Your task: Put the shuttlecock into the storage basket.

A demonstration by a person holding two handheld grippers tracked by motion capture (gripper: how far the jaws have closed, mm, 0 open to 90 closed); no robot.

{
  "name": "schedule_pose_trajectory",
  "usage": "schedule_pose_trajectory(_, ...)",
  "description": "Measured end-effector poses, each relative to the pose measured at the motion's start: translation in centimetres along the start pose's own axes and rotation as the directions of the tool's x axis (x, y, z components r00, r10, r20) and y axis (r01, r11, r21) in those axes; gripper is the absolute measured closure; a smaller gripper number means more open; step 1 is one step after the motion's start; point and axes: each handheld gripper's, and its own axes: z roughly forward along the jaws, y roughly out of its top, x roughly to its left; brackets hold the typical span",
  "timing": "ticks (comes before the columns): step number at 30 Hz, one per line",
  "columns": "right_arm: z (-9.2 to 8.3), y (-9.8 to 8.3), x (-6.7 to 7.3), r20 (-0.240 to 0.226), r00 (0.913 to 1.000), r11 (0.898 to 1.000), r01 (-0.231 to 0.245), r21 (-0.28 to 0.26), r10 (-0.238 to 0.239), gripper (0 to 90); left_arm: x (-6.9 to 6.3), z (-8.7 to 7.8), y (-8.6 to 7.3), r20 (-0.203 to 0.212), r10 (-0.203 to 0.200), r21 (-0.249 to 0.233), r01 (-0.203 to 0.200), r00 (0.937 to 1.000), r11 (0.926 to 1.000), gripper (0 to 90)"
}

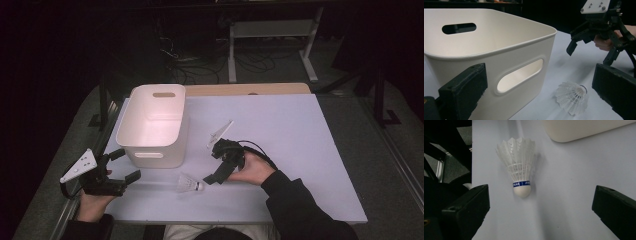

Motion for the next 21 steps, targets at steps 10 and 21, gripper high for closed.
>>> schedule_pose_trajectory(10,1.5,0.5,1.4,-0.029,0.9988,0.999,0.041,0.034,-0.04,0.0,0.0,0.0,0.0,0.001,0.001,0.001,-0.001,1.0,1.0,0.0)
schedule_pose_trajectory(21,3.2,0.5,1.9,-0.054,0.9972,0.996,0.055,0.077,-0.051,0.0,0.0,0.0,0.0,0.002,0.001,0.002,-0.001,1.0,1.0,0.0)
